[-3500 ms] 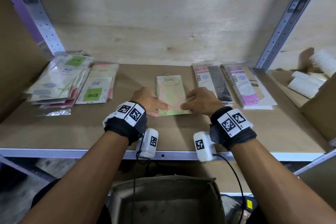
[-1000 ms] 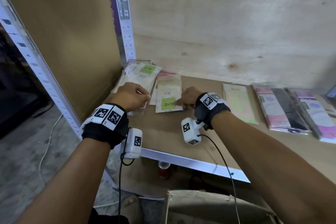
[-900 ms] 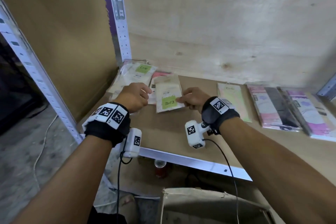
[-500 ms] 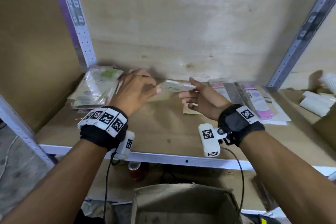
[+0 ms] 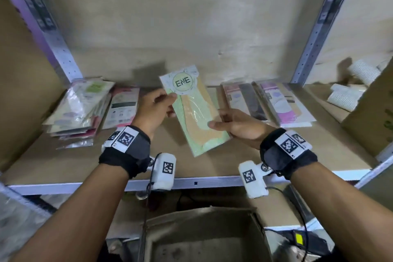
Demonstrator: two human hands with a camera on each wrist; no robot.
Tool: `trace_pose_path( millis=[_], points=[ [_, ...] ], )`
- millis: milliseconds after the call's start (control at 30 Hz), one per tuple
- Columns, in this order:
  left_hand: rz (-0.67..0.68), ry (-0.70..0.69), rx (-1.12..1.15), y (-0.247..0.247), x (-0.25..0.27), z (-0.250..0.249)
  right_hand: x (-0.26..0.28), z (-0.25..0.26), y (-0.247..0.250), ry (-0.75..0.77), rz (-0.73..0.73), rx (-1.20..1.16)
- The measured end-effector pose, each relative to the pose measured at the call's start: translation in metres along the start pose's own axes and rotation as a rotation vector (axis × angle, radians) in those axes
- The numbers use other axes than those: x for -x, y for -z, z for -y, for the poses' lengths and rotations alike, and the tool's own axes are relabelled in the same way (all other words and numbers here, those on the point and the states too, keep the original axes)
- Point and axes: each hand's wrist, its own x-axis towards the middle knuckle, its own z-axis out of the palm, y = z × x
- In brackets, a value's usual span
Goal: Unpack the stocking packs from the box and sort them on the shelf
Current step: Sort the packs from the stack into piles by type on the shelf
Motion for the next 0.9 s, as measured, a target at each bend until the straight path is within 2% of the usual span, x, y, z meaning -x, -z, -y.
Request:
trace_pose_path(
  millis=[67, 133, 233, 367, 467, 533, 600, 667, 767, 900],
  points=[
    [-0.021, 0.108, 0.032, -0.004, -0.008, 0.009, 0.002, -0.006, 0.009, -0.023, 0.042, 0.002],
    [-0.064, 0.131, 0.029, -0.006, -0.016, 0.015, 0.006, -0.013, 0.017, -0.065, 0.095, 0.063],
    [-0.036, 0.097, -0.119, -0.005, -0.026, 0.020, 0.012, -0.021, 0.026, -0.145, 0.102, 0.093],
    [0.049, 0.043, -0.361, -0.009, -0.035, 0.031, 0.016, -0.024, 0.034, -0.168, 0.062, 0.046],
    [0.015, -0.004, -0.422, -0.017, -0.036, 0.033, 0.019, -0.026, 0.039, -0.177, 0.086, -0.044],
    [0.039, 0.059, -0.291, -0.022, -0.035, 0.032, 0.022, -0.027, 0.042, -0.168, 0.134, -0.087],
    [0.094, 0.192, -0.053, -0.026, -0.031, 0.031, 0.025, -0.026, 0.043, -0.157, 0.152, -0.152],
    [0.128, 0.246, 0.087, -0.029, -0.028, 0.030, 0.027, -0.025, 0.043, -0.150, 0.154, -0.176],
    [0.095, 0.253, 0.111, -0.032, -0.025, 0.026, 0.028, -0.025, 0.042, -0.148, 0.150, -0.167],
    [0.035, 0.275, 0.163, -0.030, -0.026, 0.024, 0.026, -0.029, 0.042, -0.170, 0.064, -0.222]
  ],
)
